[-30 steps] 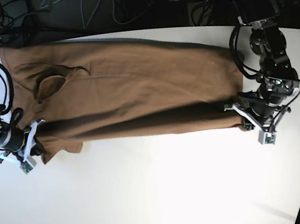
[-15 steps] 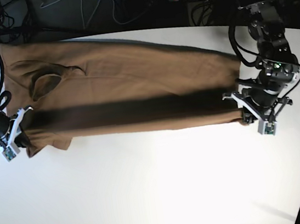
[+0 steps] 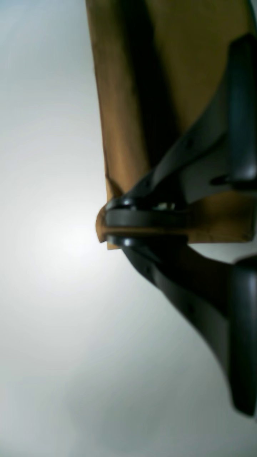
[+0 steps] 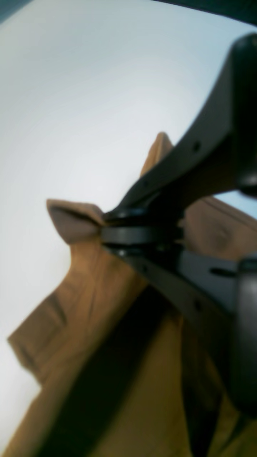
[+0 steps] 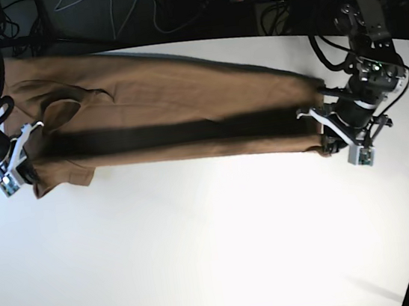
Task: Fold the T-shirt properly
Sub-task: 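Lift the hem with both grippers and fold it toward the collar edge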
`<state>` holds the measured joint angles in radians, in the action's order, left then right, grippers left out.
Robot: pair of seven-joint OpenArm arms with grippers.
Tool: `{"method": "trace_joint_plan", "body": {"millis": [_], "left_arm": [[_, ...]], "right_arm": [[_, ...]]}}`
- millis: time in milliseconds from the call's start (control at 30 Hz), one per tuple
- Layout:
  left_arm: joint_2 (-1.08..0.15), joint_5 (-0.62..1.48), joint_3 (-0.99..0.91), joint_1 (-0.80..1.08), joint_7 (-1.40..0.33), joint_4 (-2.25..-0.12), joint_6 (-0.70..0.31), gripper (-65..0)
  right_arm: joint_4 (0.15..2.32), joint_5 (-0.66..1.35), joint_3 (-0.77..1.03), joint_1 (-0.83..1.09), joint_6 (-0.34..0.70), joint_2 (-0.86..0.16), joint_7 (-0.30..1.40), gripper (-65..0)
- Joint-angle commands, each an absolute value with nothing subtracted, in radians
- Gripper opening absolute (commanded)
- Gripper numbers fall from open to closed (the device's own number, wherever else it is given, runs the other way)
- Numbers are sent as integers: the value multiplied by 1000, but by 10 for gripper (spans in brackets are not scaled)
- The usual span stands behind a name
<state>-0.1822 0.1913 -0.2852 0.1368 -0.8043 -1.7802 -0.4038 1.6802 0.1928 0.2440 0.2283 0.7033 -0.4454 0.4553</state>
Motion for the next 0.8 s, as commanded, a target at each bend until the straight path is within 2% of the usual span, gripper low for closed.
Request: {"method": "trace_joint_plan", "body": {"millis": [0, 233, 433, 767], "left_arm": [[-188, 200, -288, 128, -785, -1799, -403, -627], [-186, 200, -288, 143, -786, -1848, -403, -627], [-186, 200, -288, 160, -788, -1867, -403, -627], [-186, 200, -288, 179, -786, -1867, -403, -627]], "right_arm": [[1709, 206, 254, 231, 698, -464, 435, -649], [1767, 206, 274, 302, 698, -456, 433, -649], [1802, 206, 364, 346, 698, -403, 438, -649], [1910, 206, 369, 460, 698, -384, 438, -649]]}}
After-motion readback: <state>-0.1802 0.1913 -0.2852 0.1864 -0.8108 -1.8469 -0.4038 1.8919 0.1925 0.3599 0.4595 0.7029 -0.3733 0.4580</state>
